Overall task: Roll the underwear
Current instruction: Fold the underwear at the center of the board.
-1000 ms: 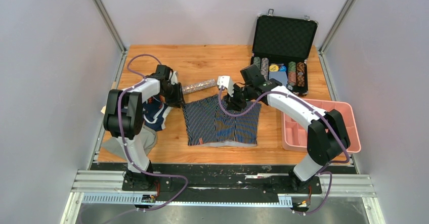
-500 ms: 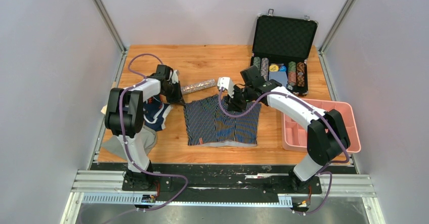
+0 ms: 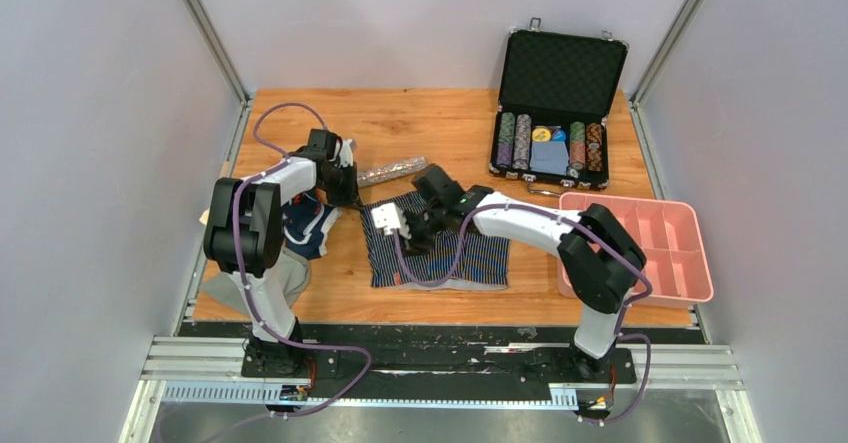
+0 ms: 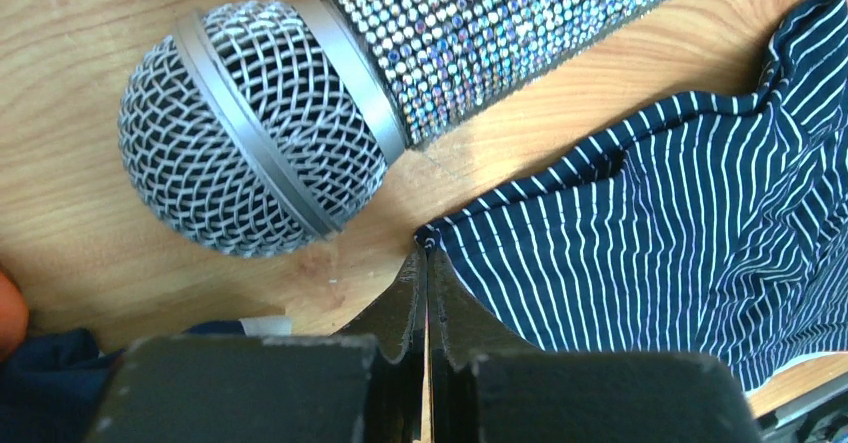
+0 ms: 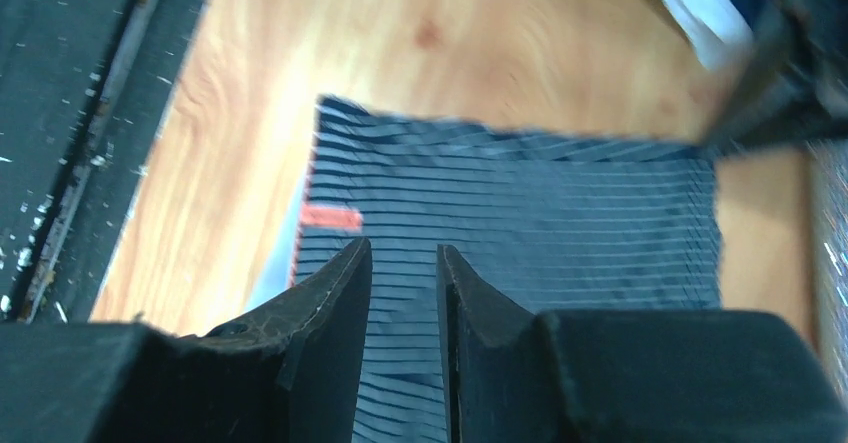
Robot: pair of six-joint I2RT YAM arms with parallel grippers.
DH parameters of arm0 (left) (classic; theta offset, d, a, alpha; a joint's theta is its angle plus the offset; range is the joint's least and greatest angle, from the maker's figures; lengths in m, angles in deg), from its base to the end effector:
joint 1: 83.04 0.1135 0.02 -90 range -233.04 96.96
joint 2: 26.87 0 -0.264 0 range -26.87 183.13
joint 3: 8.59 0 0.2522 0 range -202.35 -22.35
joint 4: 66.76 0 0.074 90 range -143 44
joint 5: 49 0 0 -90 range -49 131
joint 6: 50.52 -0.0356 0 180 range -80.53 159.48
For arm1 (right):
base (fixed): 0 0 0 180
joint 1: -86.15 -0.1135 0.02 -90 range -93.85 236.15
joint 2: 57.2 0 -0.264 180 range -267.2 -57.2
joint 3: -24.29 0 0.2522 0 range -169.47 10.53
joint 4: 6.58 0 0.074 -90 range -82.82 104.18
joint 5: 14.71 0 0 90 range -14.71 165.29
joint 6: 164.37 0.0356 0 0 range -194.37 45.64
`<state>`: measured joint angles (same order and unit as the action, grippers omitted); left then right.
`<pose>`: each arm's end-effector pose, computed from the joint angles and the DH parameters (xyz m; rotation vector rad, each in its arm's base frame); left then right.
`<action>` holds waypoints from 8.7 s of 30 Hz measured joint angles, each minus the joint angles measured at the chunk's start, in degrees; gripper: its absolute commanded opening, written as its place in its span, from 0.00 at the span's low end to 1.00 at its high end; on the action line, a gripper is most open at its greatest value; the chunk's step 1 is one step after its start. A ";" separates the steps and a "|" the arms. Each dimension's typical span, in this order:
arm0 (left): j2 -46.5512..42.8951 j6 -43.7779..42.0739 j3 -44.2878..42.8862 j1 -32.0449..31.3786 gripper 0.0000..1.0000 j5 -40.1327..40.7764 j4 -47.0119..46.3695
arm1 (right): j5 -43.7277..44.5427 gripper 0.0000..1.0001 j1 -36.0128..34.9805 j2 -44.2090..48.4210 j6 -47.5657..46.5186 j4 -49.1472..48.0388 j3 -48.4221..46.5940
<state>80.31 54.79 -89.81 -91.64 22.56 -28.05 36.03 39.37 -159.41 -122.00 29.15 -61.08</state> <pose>0.3650 -0.0666 0.1579 -0.0602 2.7235 -0.5590 0.2431 0.2916 0.2178 -1.9276 1.3956 0.8367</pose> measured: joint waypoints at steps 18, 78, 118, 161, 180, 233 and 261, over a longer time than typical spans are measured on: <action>-4.61 -1.57 3.04 0.00 0.00 -0.57 0.48 | -8.85 0.40 -8.74 -12.11 -12.79 -0.33 -7.54; -4.59 -0.90 0.57 0.55 0.00 -2.91 3.10 | -5.73 0.00 -10.95 -25.66 -34.77 23.43 -27.69; 6.91 8.50 -29.83 -16.39 0.00 -11.13 18.05 | -5.42 0.00 -3.39 25.75 -15.32 -18.16 32.09; 29.27 3.56 -53.68 -33.73 0.00 -8.20 13.03 | 11.10 0.00 -0.55 53.37 -9.38 -12.48 54.38; 31.19 3.93 -55.04 -35.93 0.00 -6.54 12.09 | 12.72 0.00 -0.55 55.56 -9.68 -11.54 56.15; 28.79 2.36 -50.58 -40.83 0.45 -8.61 15.10 | 14.78 0.07 -0.55 55.21 -9.86 -8.76 58.29; 29.79 2.38 -51.95 -40.50 0.46 -4.46 17.62 | 14.69 0.06 -0.55 52.89 -9.86 -8.79 56.98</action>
<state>110.10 57.17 -141.76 -132.14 18.10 -10.44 50.71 38.82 -106.52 -131.86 20.37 -4.10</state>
